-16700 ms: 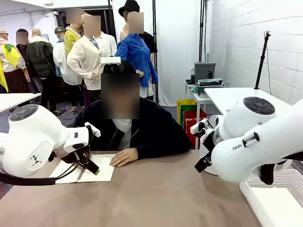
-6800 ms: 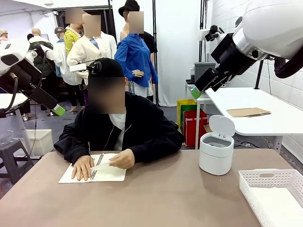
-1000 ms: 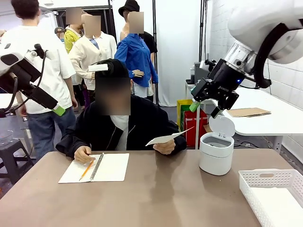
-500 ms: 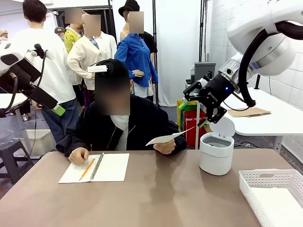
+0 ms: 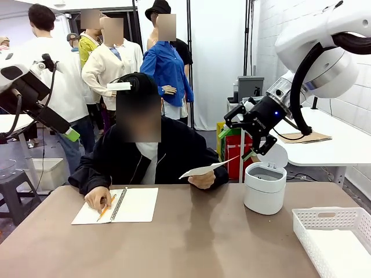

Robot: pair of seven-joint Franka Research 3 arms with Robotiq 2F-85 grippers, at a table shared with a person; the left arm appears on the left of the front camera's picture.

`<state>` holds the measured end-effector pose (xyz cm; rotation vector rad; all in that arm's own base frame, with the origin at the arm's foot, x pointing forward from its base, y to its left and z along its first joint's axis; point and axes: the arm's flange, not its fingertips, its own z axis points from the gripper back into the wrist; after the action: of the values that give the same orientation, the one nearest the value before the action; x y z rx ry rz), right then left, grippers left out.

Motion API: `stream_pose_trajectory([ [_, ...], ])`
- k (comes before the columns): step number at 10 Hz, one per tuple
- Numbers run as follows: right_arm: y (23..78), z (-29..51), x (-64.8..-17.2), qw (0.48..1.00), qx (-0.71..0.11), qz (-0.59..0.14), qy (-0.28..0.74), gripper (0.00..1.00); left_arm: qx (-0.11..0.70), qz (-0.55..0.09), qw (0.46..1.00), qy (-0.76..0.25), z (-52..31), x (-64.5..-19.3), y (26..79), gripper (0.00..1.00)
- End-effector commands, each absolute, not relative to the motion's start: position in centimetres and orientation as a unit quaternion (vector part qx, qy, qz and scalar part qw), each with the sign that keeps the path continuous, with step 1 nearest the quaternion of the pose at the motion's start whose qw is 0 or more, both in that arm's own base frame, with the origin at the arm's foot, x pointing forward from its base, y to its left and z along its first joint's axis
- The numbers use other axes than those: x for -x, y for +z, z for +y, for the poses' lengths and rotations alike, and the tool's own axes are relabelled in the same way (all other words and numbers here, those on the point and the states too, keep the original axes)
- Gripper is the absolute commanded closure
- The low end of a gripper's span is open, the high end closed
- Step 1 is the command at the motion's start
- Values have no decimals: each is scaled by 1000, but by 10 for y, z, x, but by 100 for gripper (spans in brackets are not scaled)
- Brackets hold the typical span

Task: Sort the paper based on its condition.
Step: If a person hands you a paper, place it in the Organizing basket , and if it's crumpled, put it in the Trash can.

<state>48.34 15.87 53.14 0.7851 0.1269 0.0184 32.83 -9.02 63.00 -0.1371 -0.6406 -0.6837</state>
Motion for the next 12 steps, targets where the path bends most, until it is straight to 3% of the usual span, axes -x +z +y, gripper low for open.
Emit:
stream_pose_trajectory([
  [1, 521, 156, -502, 904, -409, 117, -38, 0, 64, -309, 890, -328, -90, -328, 630, 0],
  [3, 508, 150, -527, 863, -456, 192, -102, 0, 64, -309, 890, -328, -90, -328, 630, 0],
  [7, 475, 151, -542, 830, -452, 291, -150, 0, 64, -309, 890, -328, -90, -328, 630, 0],
  [12, 453, 172, -521, 841, -446, 286, -112, 0, 64, -309, 890, -328, -90, -328, 630, 0],
])
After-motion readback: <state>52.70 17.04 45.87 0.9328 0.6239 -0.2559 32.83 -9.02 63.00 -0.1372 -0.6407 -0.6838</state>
